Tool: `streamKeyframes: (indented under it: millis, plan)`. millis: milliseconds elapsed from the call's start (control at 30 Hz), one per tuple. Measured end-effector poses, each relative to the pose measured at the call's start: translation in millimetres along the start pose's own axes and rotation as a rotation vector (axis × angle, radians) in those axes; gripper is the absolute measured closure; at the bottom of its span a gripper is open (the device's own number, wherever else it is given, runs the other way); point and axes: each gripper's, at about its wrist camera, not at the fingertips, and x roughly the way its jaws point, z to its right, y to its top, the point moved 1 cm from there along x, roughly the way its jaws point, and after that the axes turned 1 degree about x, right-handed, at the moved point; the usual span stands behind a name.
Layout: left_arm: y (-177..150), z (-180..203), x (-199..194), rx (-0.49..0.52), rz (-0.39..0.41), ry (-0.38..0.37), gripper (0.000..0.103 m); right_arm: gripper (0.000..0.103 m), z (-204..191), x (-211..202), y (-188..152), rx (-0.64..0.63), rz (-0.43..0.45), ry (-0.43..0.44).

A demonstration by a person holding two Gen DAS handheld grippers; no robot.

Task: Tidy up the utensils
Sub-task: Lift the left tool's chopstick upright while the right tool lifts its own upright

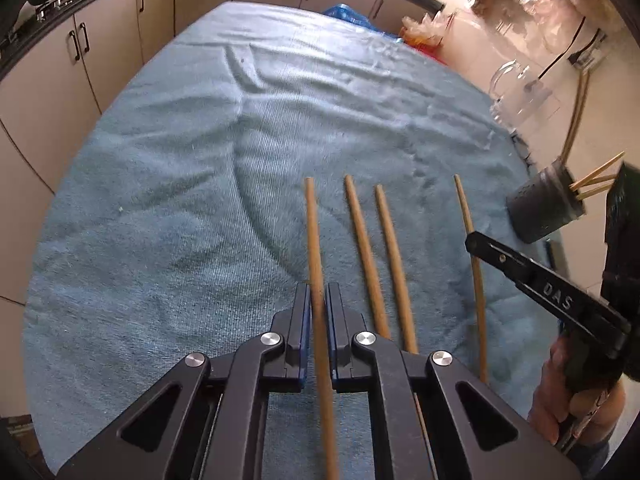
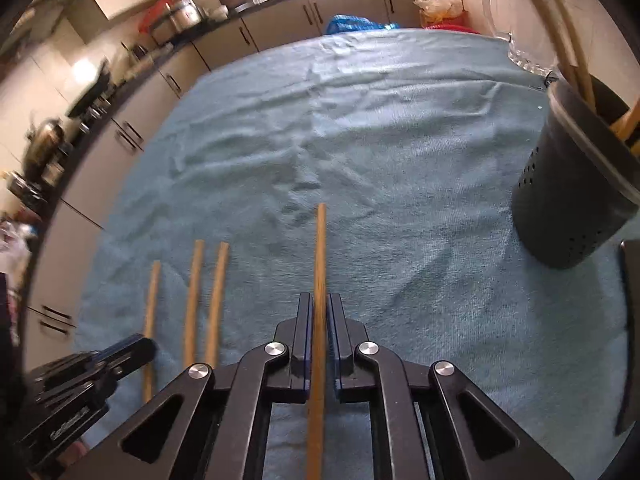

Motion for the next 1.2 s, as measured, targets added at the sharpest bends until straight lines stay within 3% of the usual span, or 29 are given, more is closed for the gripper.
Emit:
streamKeyframes:
  millis: [400,567,1200]
  plan:
    - [6.2,15.1,-82.4,0.031,0.244,-0.019,0.096,0.095,-17.6,-102.8,-19.4,-0.044,0.308,0.164]
    - [2.0,25.8,-107.0,0.061,0.341,0.006,0.096,0.095,-25.8,-138.3,-35.4,-0.089,0.438,0.184]
    - [-14.2,47.3,-126.6,0.11,0.387,0.061,0.096,0.095,-24.7,-166.2,-50.8,-0.097,0.498,0.19]
